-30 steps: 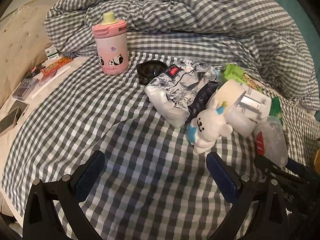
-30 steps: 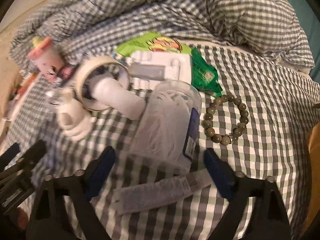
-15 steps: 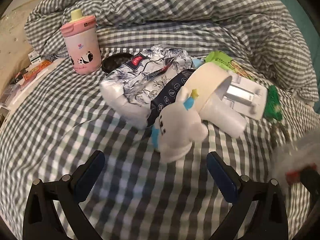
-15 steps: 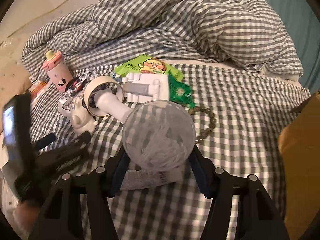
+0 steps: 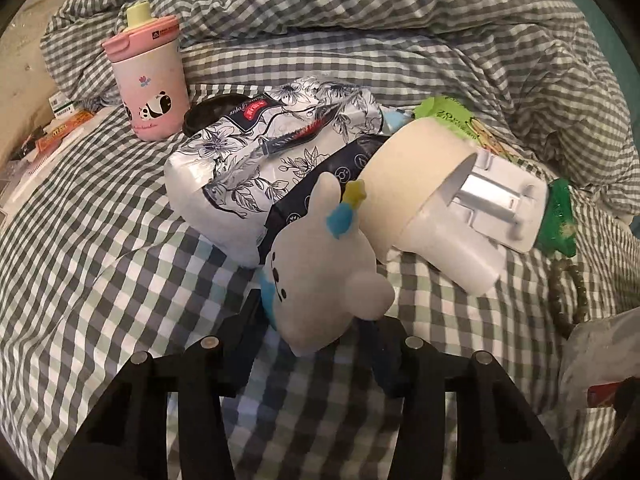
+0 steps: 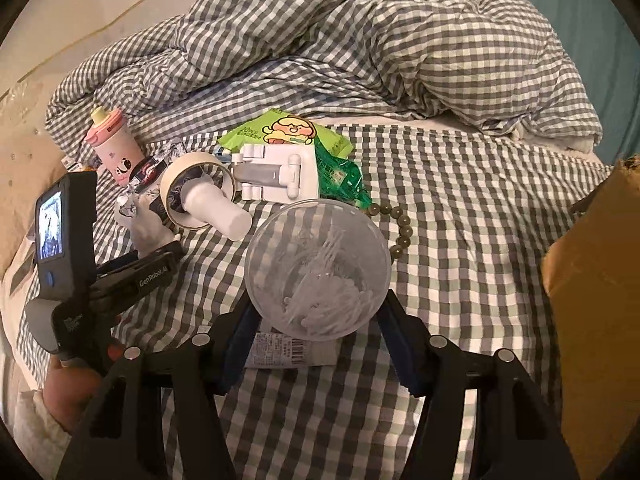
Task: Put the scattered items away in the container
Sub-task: 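Carry the bear and cup to the cardboard box and release both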
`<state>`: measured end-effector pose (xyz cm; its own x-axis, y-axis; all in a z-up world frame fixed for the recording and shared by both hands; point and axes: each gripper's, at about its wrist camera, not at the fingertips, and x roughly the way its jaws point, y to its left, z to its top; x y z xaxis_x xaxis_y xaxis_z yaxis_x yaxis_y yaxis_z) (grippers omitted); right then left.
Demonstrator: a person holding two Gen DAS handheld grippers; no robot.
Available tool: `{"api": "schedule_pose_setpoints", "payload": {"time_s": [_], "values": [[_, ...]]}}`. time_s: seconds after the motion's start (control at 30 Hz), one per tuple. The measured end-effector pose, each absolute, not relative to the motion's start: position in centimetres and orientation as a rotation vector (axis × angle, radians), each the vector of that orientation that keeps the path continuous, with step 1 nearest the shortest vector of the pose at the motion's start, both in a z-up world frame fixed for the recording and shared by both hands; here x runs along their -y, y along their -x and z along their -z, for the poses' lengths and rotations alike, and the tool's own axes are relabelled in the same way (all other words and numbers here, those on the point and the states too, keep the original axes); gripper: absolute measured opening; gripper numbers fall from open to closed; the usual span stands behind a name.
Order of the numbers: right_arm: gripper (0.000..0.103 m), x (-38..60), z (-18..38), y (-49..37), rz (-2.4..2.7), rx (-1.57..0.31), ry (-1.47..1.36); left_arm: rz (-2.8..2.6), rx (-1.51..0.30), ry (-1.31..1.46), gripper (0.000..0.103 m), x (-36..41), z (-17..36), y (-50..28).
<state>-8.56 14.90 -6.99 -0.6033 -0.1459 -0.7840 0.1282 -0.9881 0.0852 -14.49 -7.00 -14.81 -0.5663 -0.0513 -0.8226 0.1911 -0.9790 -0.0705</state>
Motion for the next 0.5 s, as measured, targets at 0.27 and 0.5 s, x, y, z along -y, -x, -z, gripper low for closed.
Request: {"api": "schedule_pose_setpoints", "payload": {"time_s": [0.27, 0.5], "values": [[0.059, -15.6, 3.9, 5.8, 2.734, 0.000, -1.263, 2.689, -0.221, -1.299, 0.048, 6.4, 10.7, 11.7], [0.059, -17.3, 0.3, 2.2, 2.795, 0.000, -1.202, 2.826, -0.214, -1.206, 0.048, 3.7, 4.0, 8.3]]}}
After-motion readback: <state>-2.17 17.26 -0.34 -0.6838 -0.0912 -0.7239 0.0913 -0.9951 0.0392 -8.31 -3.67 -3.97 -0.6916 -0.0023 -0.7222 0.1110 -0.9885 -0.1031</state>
